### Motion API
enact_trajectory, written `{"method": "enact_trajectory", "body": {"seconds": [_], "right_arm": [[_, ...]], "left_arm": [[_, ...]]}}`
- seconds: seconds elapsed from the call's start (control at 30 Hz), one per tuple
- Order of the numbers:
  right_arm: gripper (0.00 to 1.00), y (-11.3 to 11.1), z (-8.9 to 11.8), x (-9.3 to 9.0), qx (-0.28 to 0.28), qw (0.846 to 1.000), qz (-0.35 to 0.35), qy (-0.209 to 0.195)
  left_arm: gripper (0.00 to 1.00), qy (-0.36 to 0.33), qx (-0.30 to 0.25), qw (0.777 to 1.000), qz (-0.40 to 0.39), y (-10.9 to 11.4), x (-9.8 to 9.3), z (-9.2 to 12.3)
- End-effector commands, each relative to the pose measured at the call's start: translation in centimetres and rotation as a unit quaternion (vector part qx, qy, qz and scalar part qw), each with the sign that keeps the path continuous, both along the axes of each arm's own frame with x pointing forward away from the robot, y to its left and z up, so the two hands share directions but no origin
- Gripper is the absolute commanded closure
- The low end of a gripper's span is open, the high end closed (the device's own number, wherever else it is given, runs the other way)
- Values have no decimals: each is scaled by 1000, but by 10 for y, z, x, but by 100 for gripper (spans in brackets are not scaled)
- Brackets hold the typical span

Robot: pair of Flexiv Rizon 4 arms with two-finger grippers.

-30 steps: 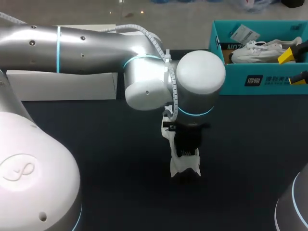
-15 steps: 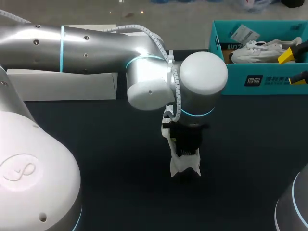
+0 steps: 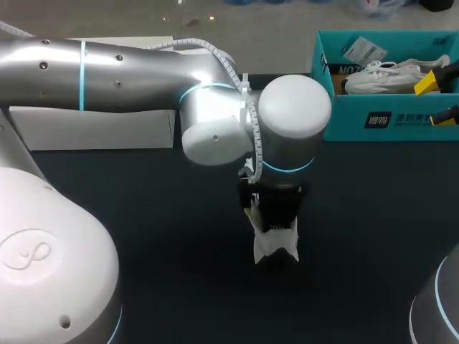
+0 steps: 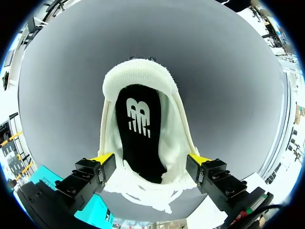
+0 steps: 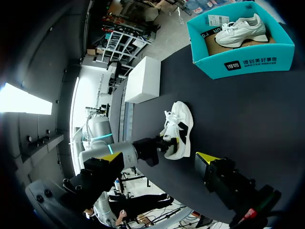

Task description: Take the shoe out of the shoebox, open the shoe tongue, remove and reinsert the insole, then place the shoe into the shoebox

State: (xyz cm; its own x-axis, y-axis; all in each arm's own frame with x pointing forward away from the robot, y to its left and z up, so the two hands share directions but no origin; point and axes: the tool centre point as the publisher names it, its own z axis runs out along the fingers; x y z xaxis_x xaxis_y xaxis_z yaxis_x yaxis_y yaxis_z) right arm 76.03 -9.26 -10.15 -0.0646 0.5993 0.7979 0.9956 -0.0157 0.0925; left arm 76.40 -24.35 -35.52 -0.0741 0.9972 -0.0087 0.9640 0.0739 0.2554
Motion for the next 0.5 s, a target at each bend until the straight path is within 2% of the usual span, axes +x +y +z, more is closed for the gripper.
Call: {"method": "enact_trajectory", "body": {"seconds": [0.03,0.37,0.43,0.47,0.5], "right_arm": [[0,1,0,0,-2,1000,-1,1],[0,1,0,0,-2,1000,-1,1],[0,1,0,0,-2,1000,-1,1],[0,1,0,0,-2,1000,-1,1],[0,1,0,0,-2,1000,-1,1]], "left_arm": [[0,-7,-7,1000,2,8,5,11],[0,-35,-26,999,30,23,25,49],[27,-33,-35,998,34,23,26,55],[59,-31,-40,998,35,23,26,58],[78,-28,-44,998,38,22,27,59]]}}
